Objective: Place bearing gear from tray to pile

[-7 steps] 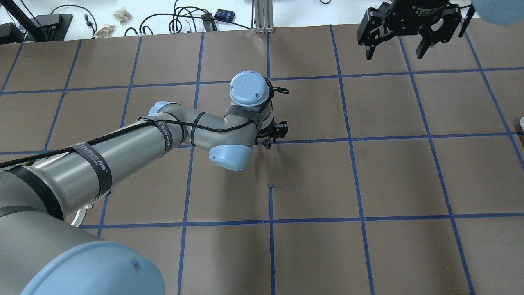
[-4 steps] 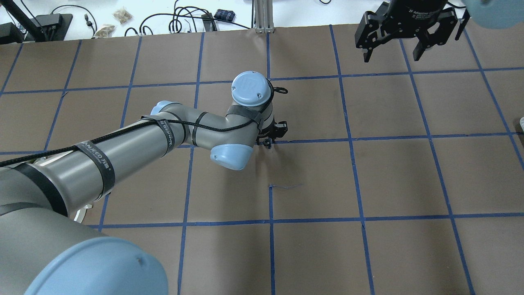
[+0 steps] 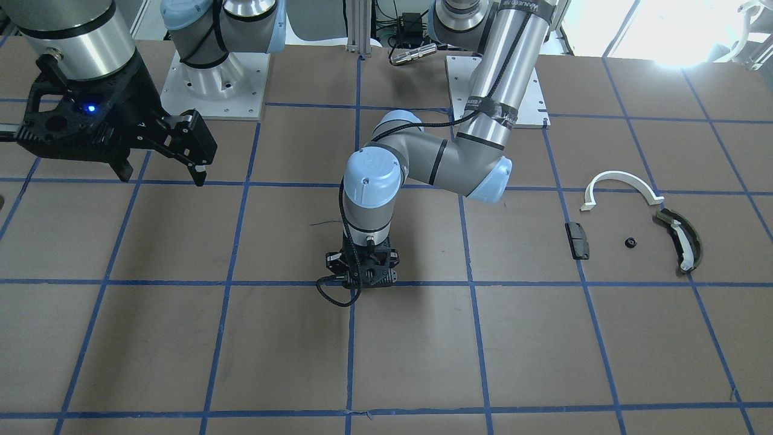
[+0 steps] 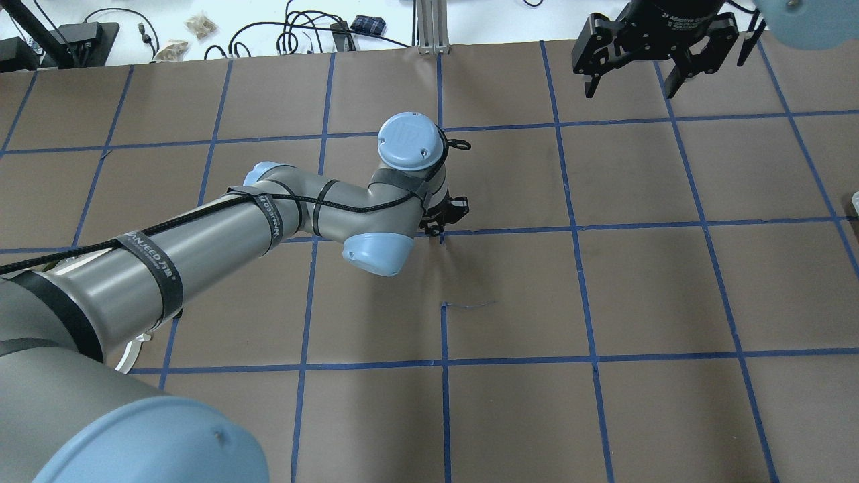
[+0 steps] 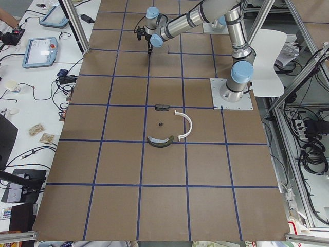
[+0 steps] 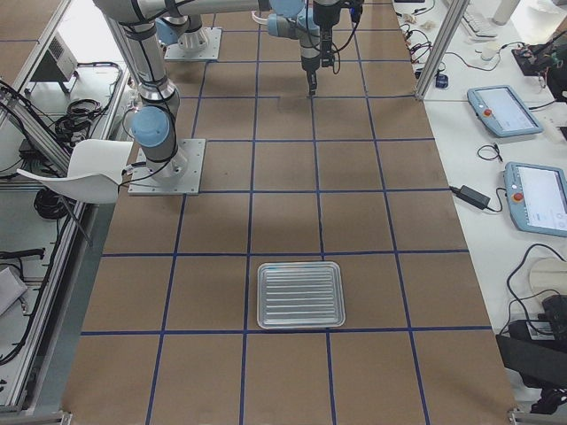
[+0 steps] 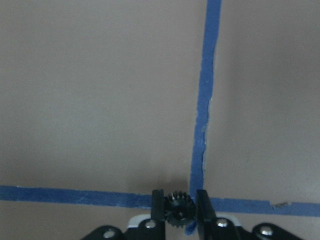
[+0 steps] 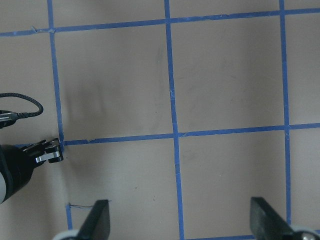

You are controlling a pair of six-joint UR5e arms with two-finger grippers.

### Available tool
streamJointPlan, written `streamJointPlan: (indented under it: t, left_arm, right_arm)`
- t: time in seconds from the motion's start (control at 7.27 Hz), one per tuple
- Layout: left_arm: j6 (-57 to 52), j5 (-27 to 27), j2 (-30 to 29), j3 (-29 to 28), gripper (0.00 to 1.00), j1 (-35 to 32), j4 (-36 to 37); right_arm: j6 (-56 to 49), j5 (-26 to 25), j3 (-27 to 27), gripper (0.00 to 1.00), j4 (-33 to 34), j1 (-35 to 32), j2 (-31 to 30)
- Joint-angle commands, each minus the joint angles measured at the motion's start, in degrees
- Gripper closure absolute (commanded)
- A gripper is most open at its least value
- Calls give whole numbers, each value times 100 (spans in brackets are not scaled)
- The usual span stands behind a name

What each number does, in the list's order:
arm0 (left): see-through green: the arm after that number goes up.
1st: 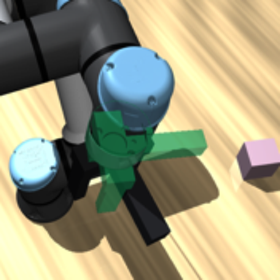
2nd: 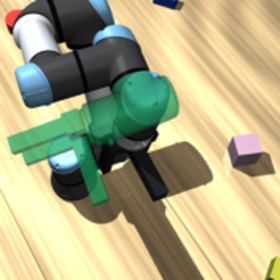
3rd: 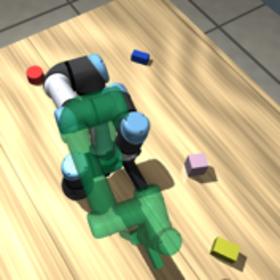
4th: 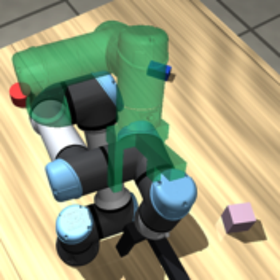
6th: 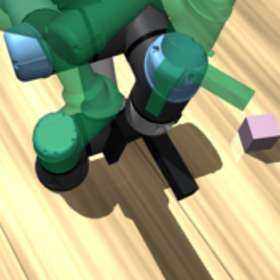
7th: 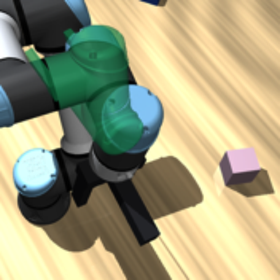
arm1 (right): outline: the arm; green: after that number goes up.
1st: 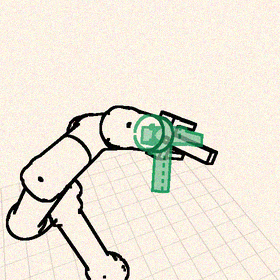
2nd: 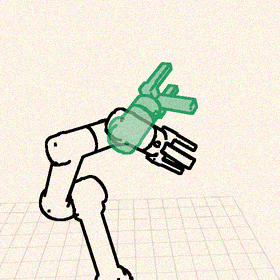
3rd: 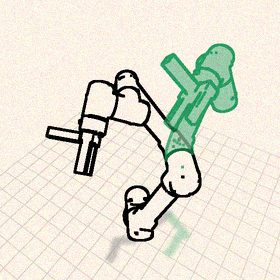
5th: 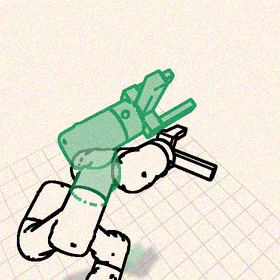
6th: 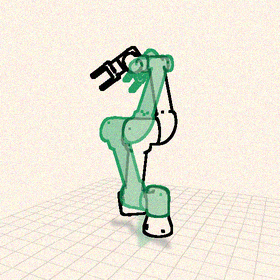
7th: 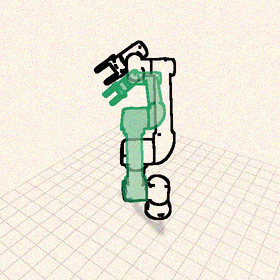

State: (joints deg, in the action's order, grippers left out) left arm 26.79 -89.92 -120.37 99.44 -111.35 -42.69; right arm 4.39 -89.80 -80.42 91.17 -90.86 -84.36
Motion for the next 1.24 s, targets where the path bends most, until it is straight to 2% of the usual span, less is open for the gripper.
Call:
streamJointPlan:
  t: [0.0,0.28,0.41,0.69,0.96,1.1]
  left_arm:
    - [-834,-173,424,-170,89,313,-937]
    - [-2740,-438,1161,100,92,1548,-1827]
    - [-4141,-465,1426,476,92,2303,-1752]
    - [-6255,-483,1927,1049,95,3824,-1620]
    - [-7681,-404,1956,1218,95,5239,-1584]
    - [-8010,-377,1799,1227,95,5716,-1584]
  right_arm:
    - [-17,-3,0,0,-3,-2,-2]
    - [-9,-3,0,0,-3,-2,7]
    - [-17,6,0,0,-11,-11,-2]
    - [-52,6,0,0,-3,-11,7]
    - [-52,33,-9,0,-20,-20,-2]
    - [-9,41,-26,0,-38,-37,-28]
